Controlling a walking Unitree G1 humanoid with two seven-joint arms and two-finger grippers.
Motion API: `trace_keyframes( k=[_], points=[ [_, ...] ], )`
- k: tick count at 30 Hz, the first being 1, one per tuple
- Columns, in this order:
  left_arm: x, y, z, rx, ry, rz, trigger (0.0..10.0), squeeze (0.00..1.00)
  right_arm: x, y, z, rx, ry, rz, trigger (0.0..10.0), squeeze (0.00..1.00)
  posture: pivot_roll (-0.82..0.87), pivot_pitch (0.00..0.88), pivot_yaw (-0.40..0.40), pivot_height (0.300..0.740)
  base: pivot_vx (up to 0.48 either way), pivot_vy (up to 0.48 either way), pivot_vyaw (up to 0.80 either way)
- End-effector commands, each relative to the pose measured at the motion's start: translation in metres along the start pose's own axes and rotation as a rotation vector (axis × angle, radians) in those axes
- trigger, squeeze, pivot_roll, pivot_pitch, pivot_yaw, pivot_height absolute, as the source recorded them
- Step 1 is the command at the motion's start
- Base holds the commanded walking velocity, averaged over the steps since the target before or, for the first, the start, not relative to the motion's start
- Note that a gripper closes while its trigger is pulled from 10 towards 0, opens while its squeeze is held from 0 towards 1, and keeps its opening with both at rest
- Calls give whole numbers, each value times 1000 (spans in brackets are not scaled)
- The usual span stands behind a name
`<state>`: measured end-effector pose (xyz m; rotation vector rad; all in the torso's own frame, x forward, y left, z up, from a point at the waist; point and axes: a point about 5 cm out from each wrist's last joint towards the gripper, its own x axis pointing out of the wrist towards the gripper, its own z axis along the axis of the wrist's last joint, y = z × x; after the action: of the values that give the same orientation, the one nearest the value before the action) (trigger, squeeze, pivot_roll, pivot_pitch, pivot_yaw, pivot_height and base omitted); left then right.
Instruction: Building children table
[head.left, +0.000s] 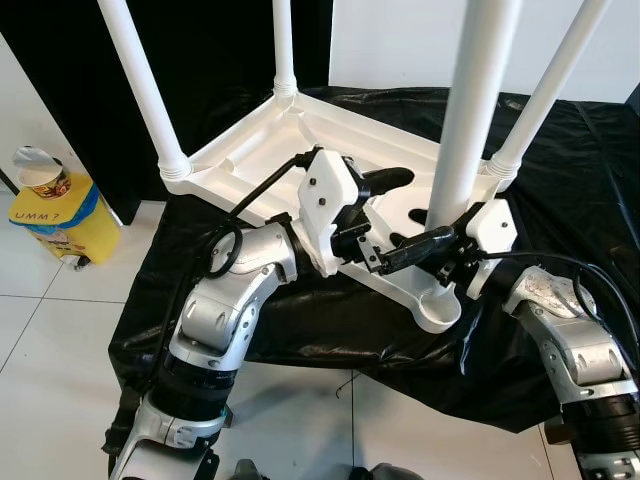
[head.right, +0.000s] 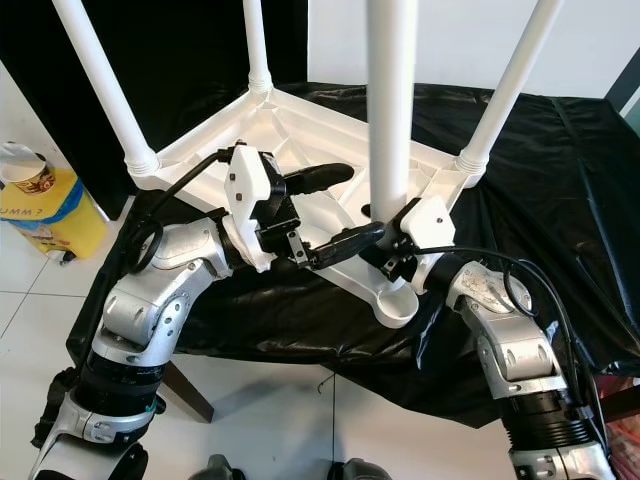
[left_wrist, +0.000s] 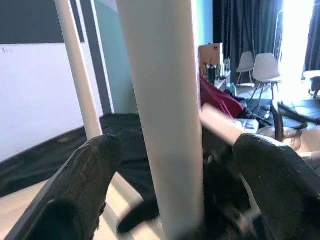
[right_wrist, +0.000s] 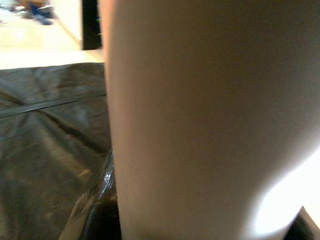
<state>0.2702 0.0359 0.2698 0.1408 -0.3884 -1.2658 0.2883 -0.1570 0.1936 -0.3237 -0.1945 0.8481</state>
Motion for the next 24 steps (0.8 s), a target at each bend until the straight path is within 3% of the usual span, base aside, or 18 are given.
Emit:
trace_keyframes(
  k=[1,10,16,17,18,19,24],
  points=[
    [4,-9,8,-21,-37,-219,10000,0,1,-1,2,-7,4,74,10000,0,-2,52,-86,740,0,0,0],
    [10,-6,22,-125,-98,-288,10000,0,-3,-1,-2,3,75,271,10000,0,-1,40,-78,740,0,0,0],
    [9,-7,26,-195,-95,-354,10000,0,-4,-3,-5,3,102,322,10000,0,11,32,-71,740,0,0,0],
    [9,-7,27,-216,-92,-370,2784,0,-4,-4,-6,8,107,326,10000,0,15,31,-71,740,0,0,0],
    [9,-7,27,-216,-92,-370,2784,0,-4,-4,-6,8,107,326,10000,0,15,31,-71,740,0,0,0],
    [9,-9,27,-212,-79,-394,0,0,-3,-4,-7,10,109,333,10000,0,15,26,-65,740,0,0,0],
    [9,-11,26,-215,-61,-418,0,0,-2,-5,-6,11,107,345,10000,0,13,21,-61,740,0,0,0]
  ],
)
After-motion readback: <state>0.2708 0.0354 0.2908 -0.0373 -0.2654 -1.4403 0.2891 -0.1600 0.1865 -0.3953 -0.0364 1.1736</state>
